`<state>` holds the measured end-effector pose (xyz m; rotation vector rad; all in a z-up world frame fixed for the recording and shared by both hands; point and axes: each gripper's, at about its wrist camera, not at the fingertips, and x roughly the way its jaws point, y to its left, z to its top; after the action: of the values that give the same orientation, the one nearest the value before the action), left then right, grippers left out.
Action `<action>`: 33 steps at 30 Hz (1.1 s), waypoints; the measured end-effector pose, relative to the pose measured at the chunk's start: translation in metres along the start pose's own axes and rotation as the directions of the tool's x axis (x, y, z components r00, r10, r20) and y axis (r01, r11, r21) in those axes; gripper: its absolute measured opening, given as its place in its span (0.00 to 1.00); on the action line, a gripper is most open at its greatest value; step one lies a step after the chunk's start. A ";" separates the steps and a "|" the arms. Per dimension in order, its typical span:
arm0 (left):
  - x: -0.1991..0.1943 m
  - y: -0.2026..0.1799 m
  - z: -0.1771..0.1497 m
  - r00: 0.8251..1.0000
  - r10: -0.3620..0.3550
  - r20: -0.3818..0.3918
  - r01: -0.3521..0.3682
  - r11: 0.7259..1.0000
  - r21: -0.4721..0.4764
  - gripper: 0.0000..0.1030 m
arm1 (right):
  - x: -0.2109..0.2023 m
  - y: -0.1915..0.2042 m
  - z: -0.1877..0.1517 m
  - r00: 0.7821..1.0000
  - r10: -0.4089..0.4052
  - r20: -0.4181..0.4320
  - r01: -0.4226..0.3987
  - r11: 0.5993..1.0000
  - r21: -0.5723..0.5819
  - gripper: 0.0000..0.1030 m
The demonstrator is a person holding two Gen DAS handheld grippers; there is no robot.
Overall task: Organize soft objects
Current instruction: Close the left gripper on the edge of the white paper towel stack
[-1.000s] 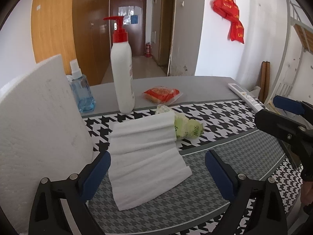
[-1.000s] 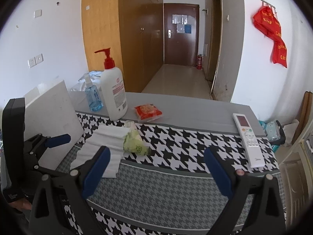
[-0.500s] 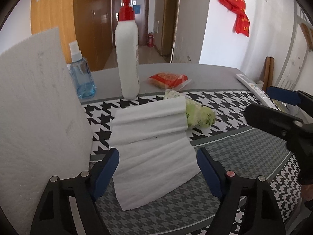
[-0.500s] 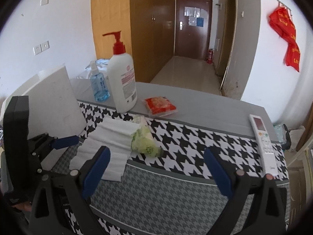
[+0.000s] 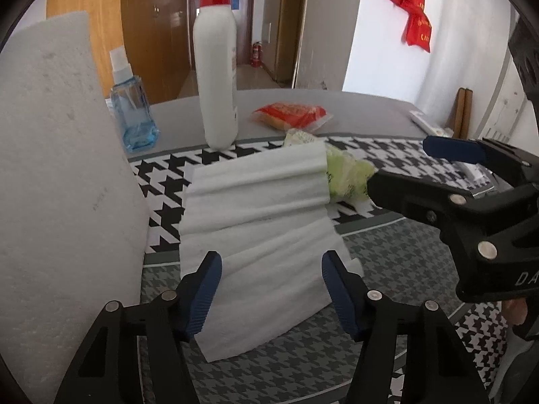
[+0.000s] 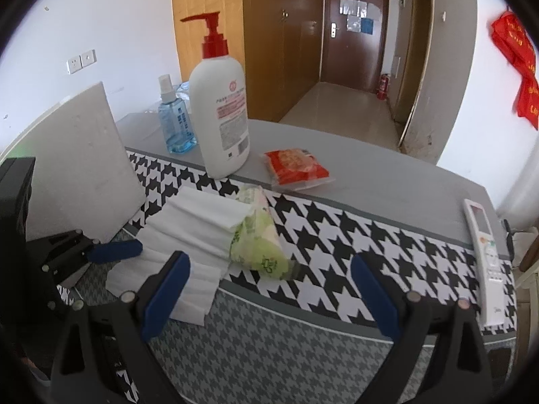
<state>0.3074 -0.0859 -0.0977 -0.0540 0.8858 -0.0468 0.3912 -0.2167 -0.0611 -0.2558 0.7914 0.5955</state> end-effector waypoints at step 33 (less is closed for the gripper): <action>-0.003 0.006 -0.005 0.999 0.023 0.039 -0.023 1.000 0.007 0.09 | 0.033 -0.019 -0.008 0.999 -0.010 -0.041 0.012 0.998 0.059 0.72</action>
<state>0.3017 -0.0793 -0.0985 -0.0376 0.8474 -0.0275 0.4160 -0.2218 -0.0906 -0.2179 0.8449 0.5571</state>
